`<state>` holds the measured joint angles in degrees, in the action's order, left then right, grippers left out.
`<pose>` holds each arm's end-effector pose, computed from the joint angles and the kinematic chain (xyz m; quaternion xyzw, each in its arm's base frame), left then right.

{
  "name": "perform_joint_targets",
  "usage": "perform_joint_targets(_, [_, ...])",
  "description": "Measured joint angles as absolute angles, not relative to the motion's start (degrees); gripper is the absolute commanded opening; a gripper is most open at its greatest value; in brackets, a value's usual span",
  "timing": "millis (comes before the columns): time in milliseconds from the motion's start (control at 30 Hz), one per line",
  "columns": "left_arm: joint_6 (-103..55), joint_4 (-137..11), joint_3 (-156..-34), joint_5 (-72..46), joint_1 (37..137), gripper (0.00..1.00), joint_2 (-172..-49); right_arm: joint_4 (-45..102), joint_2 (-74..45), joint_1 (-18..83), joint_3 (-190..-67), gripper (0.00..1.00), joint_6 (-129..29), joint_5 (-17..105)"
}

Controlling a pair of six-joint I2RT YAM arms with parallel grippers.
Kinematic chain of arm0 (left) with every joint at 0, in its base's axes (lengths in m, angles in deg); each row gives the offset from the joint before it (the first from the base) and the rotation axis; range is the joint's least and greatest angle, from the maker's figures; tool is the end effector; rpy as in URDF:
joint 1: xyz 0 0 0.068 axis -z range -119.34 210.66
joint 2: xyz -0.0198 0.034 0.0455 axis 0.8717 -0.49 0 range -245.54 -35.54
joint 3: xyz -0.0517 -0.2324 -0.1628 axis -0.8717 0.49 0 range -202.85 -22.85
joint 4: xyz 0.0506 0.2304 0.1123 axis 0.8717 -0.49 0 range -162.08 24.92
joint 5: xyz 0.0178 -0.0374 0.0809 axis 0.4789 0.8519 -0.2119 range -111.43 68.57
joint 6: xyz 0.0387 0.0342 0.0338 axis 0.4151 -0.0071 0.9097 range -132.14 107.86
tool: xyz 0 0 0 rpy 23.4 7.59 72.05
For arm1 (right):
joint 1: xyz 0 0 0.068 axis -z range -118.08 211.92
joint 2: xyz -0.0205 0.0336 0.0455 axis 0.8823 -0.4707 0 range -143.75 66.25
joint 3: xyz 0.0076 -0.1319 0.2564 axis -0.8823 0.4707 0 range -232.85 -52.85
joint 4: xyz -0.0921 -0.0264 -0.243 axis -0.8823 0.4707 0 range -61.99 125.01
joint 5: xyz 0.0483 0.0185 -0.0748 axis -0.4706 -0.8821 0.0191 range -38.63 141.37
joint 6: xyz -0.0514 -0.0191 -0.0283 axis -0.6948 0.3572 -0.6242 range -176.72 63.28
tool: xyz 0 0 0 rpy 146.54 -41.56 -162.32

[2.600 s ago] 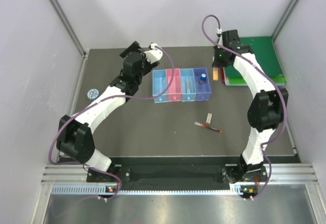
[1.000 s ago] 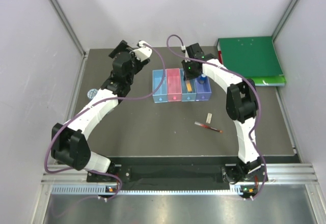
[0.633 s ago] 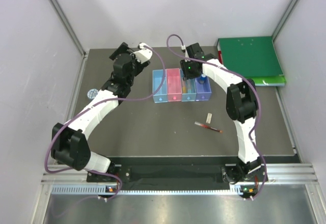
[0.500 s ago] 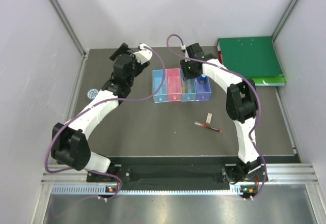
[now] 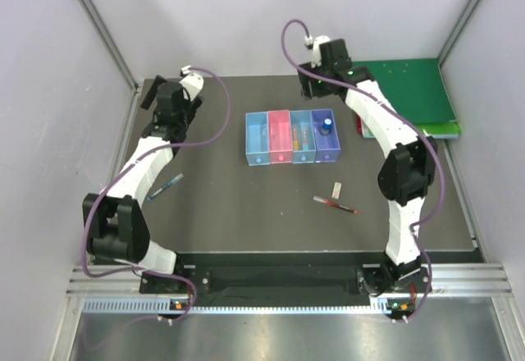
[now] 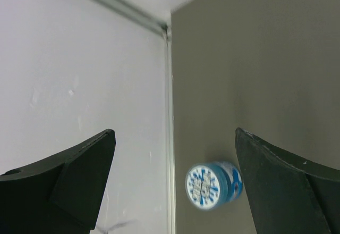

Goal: Sort the stationery into containers
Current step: Pick up the storage box at the corner of the board.

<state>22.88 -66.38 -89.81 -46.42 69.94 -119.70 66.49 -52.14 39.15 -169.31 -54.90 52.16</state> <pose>0.3518 -0.0375 0.3402 0.1817 0.7816 0.2982 0.5169 0.4535 0.1897 0.3334 -0.1621 0.8932 0.0832 0.4111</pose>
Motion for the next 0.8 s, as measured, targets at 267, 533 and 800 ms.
perform_joint_targets(267, [16.6,-81.0,-93.9,-42.7,64.2,0.99,-124.2,62.7,-46.1,43.2,-172.0,0.99,-66.3,59.7])
perform_joint_targets(533, [10.1,-94.0,-102.0,-33.1,51.8,0.99,-131.3,59.0,-41.4,44.1,-164.4,1.00,-72.4,61.9])
perform_joint_targets(800, [11.0,-104.3,-106.7,-22.9,47.3,0.99,-139.2,57.9,-41.2,44.1,-162.3,1.00,-74.0,62.2])
